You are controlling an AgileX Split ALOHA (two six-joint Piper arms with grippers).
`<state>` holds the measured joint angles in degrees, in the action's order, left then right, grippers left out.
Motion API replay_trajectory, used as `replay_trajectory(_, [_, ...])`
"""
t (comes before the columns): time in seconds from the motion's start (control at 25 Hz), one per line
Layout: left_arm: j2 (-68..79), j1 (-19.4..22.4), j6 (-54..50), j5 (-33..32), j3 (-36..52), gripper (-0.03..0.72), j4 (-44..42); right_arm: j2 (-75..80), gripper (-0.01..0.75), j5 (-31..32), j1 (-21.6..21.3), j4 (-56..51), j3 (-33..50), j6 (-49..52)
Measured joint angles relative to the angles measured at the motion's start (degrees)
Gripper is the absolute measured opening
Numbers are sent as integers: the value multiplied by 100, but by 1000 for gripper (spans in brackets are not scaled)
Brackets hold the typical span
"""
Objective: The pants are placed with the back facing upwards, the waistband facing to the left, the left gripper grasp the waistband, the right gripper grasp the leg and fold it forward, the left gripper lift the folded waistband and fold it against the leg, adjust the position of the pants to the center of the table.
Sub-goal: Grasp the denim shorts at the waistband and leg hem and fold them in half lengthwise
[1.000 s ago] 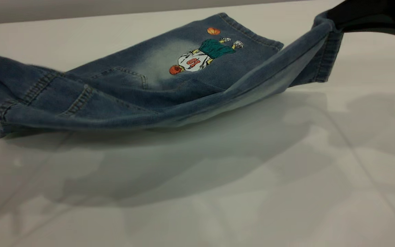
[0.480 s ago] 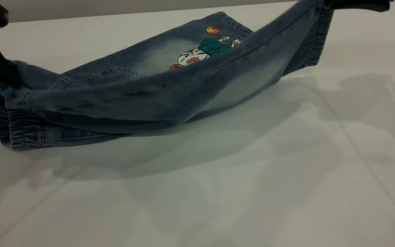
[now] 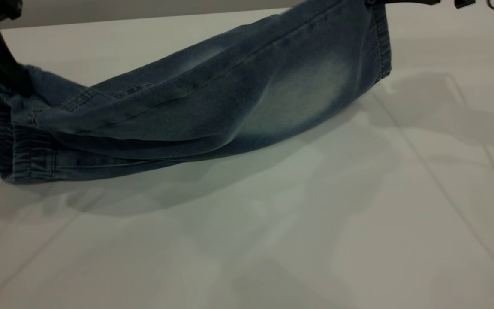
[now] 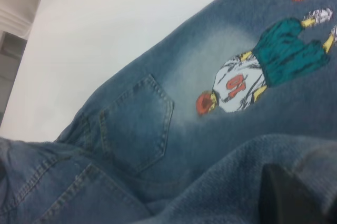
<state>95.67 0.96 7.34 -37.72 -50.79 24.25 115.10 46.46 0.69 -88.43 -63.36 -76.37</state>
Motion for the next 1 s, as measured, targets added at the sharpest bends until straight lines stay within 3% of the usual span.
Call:
replay_trajectory(0.4, [454, 11, -523, -263, -536, 148, -635, 535, 17, -80, 160, 343, -878, 298])
replay_trajectory(1.0, [1307, 11, -685, -581, -1413, 148, -683, 1368, 17, -186, 448, 581, -2153, 402])
